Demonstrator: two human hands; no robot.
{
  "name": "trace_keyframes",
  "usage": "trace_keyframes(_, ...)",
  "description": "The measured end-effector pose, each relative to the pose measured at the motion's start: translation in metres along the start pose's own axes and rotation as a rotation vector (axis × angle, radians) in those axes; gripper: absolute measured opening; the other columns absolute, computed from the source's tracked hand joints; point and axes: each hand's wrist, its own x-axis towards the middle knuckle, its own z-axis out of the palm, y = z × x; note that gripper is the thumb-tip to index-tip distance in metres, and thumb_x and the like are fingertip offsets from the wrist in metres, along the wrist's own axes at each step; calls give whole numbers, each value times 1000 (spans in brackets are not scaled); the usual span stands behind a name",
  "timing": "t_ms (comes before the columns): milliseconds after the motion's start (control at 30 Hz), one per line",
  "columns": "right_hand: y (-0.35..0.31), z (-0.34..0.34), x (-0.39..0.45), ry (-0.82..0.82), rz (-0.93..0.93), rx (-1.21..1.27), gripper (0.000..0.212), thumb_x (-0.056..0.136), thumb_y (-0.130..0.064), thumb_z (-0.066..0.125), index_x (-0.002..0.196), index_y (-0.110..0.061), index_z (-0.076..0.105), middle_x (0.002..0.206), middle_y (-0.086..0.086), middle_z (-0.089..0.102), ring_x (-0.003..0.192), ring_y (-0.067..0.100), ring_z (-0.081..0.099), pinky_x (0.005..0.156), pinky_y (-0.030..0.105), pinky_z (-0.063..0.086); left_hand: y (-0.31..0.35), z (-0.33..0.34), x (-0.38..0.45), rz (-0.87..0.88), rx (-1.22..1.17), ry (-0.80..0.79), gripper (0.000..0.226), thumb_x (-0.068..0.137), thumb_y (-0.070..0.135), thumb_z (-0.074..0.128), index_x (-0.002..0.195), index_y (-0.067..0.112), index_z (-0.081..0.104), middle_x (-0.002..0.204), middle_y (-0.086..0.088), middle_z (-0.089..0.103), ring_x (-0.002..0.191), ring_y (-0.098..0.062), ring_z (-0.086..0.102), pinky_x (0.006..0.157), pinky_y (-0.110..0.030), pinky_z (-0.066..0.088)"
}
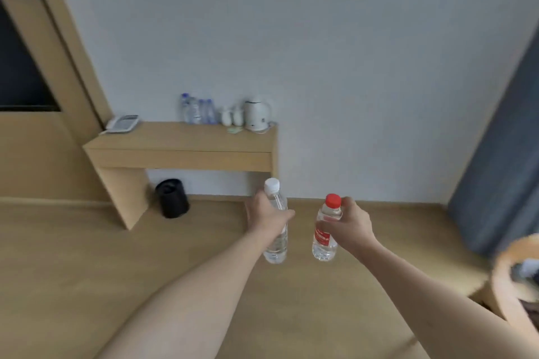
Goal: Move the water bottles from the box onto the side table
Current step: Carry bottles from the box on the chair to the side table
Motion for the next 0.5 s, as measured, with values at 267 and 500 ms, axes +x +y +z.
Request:
trace_keyframes(267, -85, 120, 137, -255, -192, -12, 47, 72, -22, 80, 110, -19, 53, 99, 1, 65, 93, 24, 64, 84, 42, 55, -51, -66, 143, -135, 105, 255, 58, 60, 37, 87, 104, 23, 53, 97, 3, 60, 94, -21, 60, 73, -27, 43)
trace_keyframes(500, -153, 186, 259, -370, -288, -49, 47, 73, -23, 77, 114, -19, 54, 96, -3, 63, 94, 24, 63, 86, 44, 55, -59, -98, 266, -222, 135, 378, 61, 60, 35, 84, 111, 23, 55, 95, 4, 63, 94, -22, 62, 79, -33, 53)
